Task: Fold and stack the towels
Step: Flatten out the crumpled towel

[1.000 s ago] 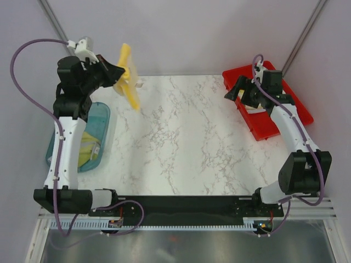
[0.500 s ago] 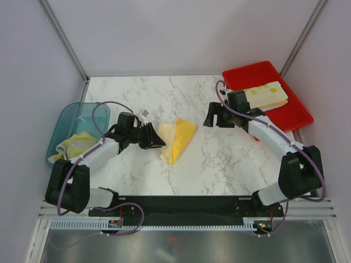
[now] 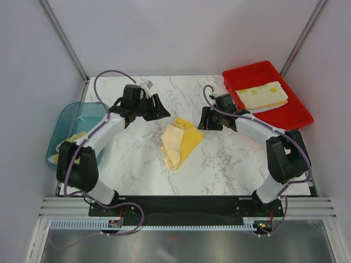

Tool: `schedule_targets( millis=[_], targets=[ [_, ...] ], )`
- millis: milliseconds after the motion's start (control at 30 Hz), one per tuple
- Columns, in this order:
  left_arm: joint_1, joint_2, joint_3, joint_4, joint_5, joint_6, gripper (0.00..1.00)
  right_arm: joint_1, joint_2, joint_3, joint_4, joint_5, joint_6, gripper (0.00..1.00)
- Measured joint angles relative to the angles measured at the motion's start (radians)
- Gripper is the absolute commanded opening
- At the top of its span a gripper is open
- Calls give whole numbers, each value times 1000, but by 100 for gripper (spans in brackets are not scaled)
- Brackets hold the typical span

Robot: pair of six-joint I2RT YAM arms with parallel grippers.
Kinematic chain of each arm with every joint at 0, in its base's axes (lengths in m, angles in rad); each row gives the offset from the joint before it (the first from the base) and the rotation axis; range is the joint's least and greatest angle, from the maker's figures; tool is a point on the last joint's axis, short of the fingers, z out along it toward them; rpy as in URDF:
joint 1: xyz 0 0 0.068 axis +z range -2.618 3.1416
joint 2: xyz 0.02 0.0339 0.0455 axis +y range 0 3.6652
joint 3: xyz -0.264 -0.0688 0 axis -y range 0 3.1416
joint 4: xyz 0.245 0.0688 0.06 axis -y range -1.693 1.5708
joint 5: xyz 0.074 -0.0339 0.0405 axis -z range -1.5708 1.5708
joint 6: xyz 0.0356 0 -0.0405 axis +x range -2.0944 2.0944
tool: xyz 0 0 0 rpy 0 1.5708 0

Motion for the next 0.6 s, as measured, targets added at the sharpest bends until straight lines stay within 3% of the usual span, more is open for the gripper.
schedule_targets(
  millis=[233,600],
  targets=[
    [-65,220,76,-113,-122,39,60,2,12,1,16,-21,-2,61],
    [-42,262,123,-149,-145,40,58,121,59,2,147,-89,51,57]
  ],
)
